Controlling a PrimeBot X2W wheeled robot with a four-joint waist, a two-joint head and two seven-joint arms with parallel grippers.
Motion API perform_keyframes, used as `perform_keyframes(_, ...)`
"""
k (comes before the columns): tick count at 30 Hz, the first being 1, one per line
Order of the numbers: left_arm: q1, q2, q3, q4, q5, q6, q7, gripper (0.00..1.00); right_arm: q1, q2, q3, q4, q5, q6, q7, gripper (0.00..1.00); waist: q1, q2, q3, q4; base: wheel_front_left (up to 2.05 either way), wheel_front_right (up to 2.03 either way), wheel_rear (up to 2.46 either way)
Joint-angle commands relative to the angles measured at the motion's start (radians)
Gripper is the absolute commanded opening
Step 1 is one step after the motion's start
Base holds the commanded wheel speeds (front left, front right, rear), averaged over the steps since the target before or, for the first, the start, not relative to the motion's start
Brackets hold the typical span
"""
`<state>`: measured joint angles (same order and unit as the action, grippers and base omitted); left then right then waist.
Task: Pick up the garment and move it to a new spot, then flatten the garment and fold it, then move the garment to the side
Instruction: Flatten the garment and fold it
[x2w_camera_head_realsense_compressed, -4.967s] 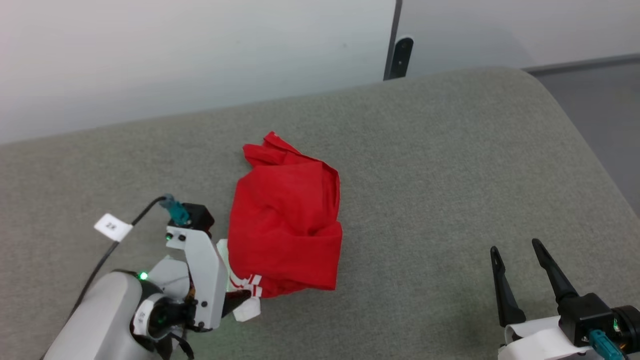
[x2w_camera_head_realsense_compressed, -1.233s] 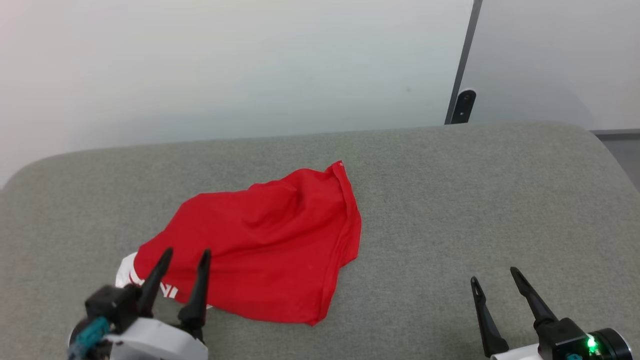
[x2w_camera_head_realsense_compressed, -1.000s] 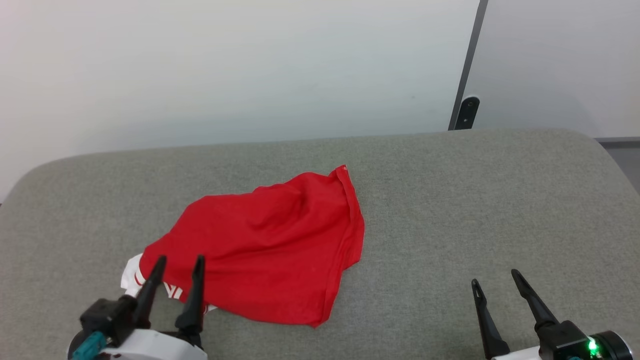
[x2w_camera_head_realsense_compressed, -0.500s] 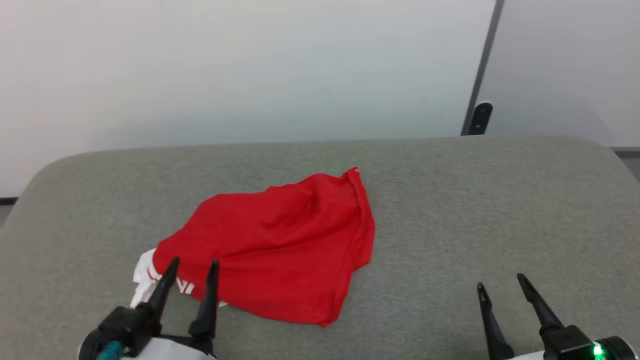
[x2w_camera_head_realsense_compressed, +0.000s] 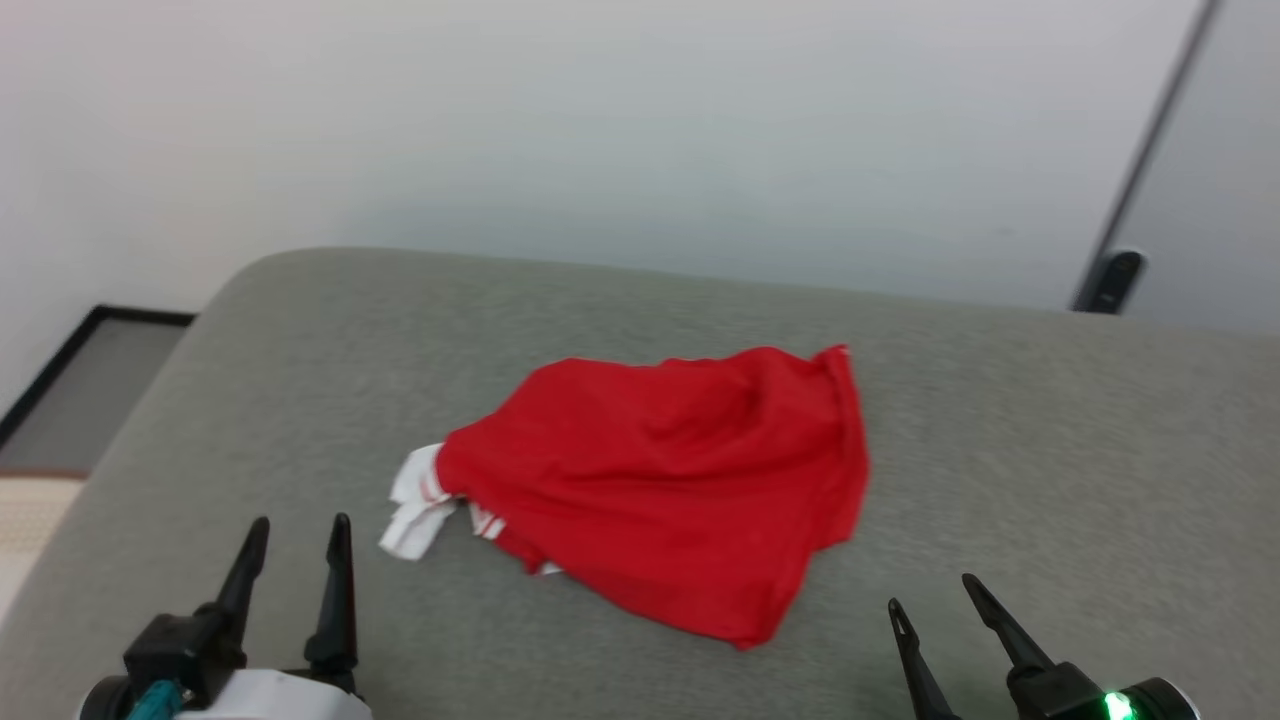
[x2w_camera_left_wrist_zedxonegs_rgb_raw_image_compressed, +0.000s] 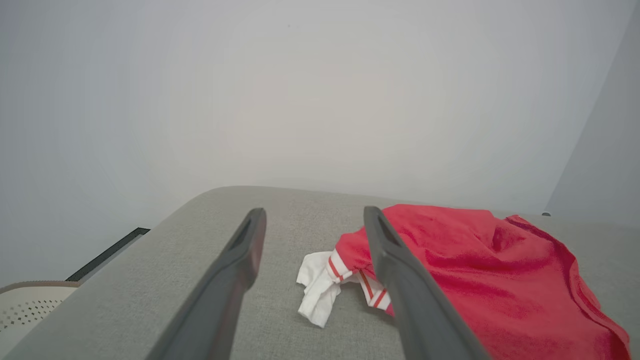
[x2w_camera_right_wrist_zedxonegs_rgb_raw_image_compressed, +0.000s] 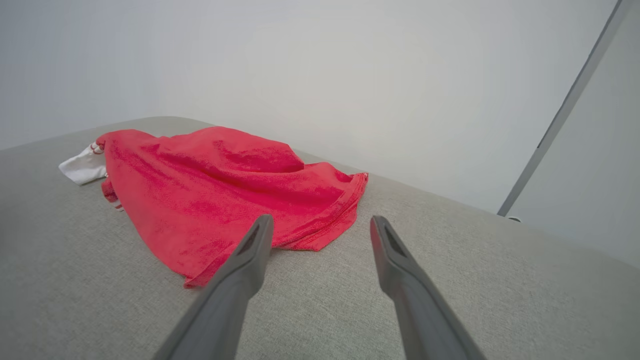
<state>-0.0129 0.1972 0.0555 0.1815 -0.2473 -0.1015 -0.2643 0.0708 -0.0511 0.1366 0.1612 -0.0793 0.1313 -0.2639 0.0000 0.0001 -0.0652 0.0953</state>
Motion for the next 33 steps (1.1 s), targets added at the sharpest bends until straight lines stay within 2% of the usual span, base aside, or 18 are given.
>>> perform_keyframes(1, 0.006, -0.010, 0.000, 0.002, 0.011, -0.008, 0.000, 1.00, -0.022, 0.001, 0.006, 0.019, -0.009, -0.001, -0.001, 1.00, 0.0000, -0.0001, -0.007, 0.098, 0.00, 0.00, 0.00)
perform_keyframes(5, 0.000, -0.019, -0.008, 0.008, 0.017, -0.015, 0.000, 1.00, -0.044, -0.013, 0.027, 0.060, 0.012, -0.001, 0.012, 1.00, 0.0000, -0.0001, -0.009, 0.138, 0.00, 0.00, 0.00)
perform_keyframes(9, -0.015, -0.026, -0.025, 0.023, 0.021, -0.021, 0.000, 1.00, -0.100, -0.050, 0.094, 0.098, 0.092, -0.001, 0.097, 1.00, 0.0000, -0.0001, -0.007, 0.183, 0.00, 0.00, 0.00)
perform_keyframes(15, -0.045, -0.038, -0.054, 0.047, 0.021, -0.026, 0.000, 1.00, -0.221, -0.139, 0.229, 0.131, 0.253, -0.001, 0.330, 1.00, 0.0000, -0.0001, 0.007, 0.239, 0.00, 0.00, 0.00)
perform_keyframes(21, -0.073, -0.061, -0.084, 0.071, 0.002, -0.027, 0.000, 1.00, -0.343, -0.213, 0.338, 0.174, 0.352, -0.001, 0.626, 1.00, 0.0000, -0.0001, 0.038, 0.289, 0.00, 0.00, 0.00)
perform_keyframes(25, -0.092, -0.075, -0.096, 0.081, -0.009, -0.029, 0.000, 1.00, -0.408, -0.222, 0.385, 0.204, 0.371, -0.001, 0.777, 1.00, 0.0000, -0.0001, 0.061, 0.312, 0.00, 0.00, 0.00)
perform_keyframes(33, -0.122, -0.097, -0.118, 0.101, -0.035, -0.030, 0.000, 1.00, -0.514, -0.193, 0.409, 0.326, 0.364, -0.001, 0.952, 1.00, 0.0000, -0.0001, 0.109, 0.339, 0.00, 0.00, 0.00)
